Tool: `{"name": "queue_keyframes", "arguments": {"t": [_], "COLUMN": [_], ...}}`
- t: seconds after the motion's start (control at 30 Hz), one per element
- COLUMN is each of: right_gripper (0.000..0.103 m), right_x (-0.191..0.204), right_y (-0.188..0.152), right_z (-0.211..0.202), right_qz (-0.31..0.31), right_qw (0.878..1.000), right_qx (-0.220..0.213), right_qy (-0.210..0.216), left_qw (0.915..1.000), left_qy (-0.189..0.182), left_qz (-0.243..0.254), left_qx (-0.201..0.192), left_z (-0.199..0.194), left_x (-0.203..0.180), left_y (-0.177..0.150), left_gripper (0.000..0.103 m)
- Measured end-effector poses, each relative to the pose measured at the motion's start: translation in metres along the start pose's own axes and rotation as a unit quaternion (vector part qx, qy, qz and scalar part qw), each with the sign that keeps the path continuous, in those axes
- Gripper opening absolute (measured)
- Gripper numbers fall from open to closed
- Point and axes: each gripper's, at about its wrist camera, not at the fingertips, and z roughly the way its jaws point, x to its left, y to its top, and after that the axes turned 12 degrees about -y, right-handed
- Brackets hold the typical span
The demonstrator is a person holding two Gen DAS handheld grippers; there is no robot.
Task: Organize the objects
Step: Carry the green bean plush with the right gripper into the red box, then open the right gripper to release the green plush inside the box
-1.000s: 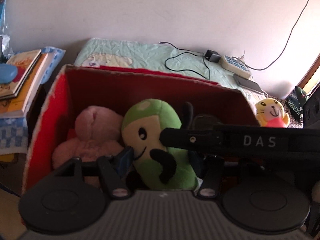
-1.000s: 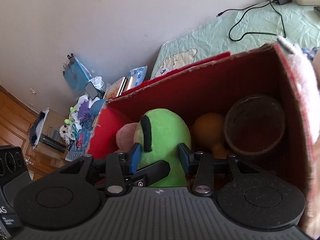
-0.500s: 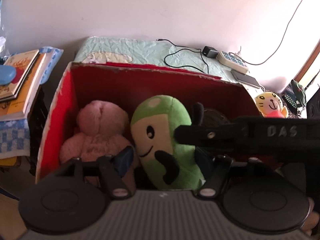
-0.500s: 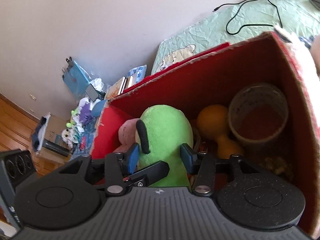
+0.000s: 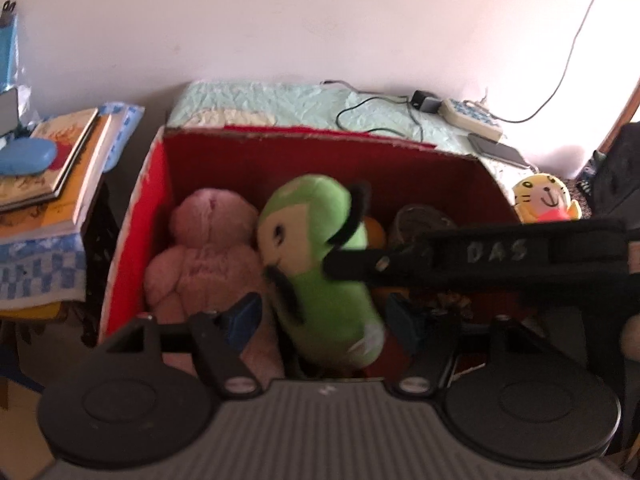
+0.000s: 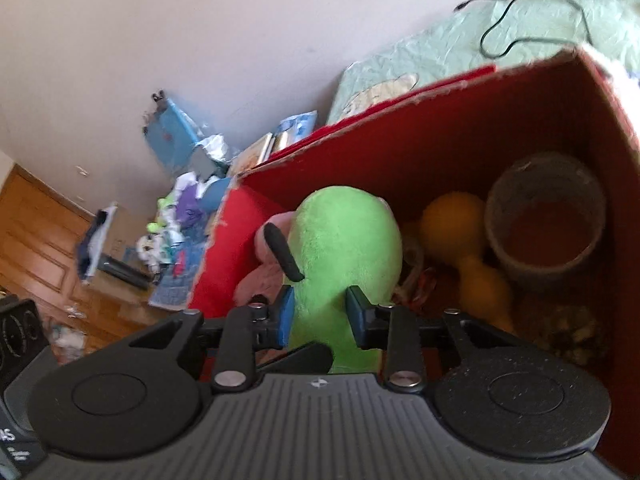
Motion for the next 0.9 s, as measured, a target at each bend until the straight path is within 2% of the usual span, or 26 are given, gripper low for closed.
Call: {"name": "queue_keyframes", "arguments": {"t": [0.23,0.37,0.57,0.9], "right_gripper": [0.042,0.043,0.043,0.042], "right_x": [-0.022,-0.026,-0.033,-0.058], "right_y": [-0.002,-0.004,-0.005,-0.003], "right_z": [-0.017,-0.026,-0.045,-0.087], "right_qz": [0.033,0.029,0.025,0.006], "right_qw": [0.999,0.999,0.999,0.999], "right_qx": [-0.008,-0.014,-0.023,-0.052], "right_qy": [-0.004,-0.01,0.005,0.009], "left_qw": [0.9995,0.999,0.9986,0.996], "left_qy": [0.03,0.043,0.051,0.086], "left_qz": [-0.011,-0.009,-0.007,0.012], "left_qx": [0.006,0.008,0.01,0.02], "left_z": [0.002,0.005,0.007,0.014], "left_x": [-0.009,-0.019,-0.036,-0.083], "left_y": [0.0,0.002,0.004,0.014], "left_gripper": [0.069,0.071,0.071,0.072]}}
